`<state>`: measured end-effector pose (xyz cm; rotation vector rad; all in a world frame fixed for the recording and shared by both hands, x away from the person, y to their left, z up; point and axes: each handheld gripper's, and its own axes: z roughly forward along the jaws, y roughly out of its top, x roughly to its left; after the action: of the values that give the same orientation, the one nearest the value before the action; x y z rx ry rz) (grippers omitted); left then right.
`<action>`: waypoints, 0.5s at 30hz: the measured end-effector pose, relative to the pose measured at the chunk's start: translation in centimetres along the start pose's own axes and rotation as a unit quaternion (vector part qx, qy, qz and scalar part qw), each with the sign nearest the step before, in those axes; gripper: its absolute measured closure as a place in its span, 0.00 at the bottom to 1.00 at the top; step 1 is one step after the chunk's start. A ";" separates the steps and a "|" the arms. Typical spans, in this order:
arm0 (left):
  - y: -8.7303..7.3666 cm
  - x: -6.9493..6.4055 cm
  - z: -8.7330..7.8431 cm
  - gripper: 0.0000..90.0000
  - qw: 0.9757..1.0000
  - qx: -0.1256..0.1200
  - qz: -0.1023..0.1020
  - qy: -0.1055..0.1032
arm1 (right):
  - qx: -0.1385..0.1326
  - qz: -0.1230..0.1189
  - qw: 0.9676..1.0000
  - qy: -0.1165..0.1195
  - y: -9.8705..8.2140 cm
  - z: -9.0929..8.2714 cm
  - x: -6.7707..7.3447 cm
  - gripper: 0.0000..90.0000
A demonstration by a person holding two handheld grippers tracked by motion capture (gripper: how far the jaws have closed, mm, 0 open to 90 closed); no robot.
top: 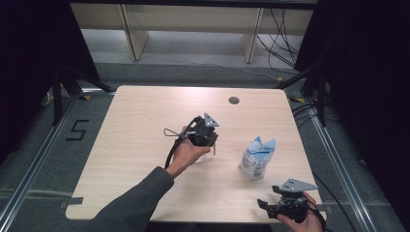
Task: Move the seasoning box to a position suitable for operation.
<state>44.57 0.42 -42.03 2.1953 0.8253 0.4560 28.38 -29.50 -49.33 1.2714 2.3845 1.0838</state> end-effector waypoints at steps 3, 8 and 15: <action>-0.4 0.0 -0.4 0.93 1.000 -0.001 0.002 -0.006 | -0.002 -0.009 1.000 0.000 0.0 0.1 -0.1 0.24; -1.0 -0.1 -1.2 0.93 1.000 0.000 0.006 -0.007 | -0.002 -0.007 1.000 -0.001 0.0 0.1 -0.2 0.24; -2.1 -0.1 -2.6 0.92 1.000 0.002 0.019 -0.009 | -0.002 -0.008 1.000 -0.002 0.0 0.0 -0.2 0.24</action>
<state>42.19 2.79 -41.90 2.2194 0.7766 0.4519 28.52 -29.64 -49.40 1.2490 2.3844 1.0800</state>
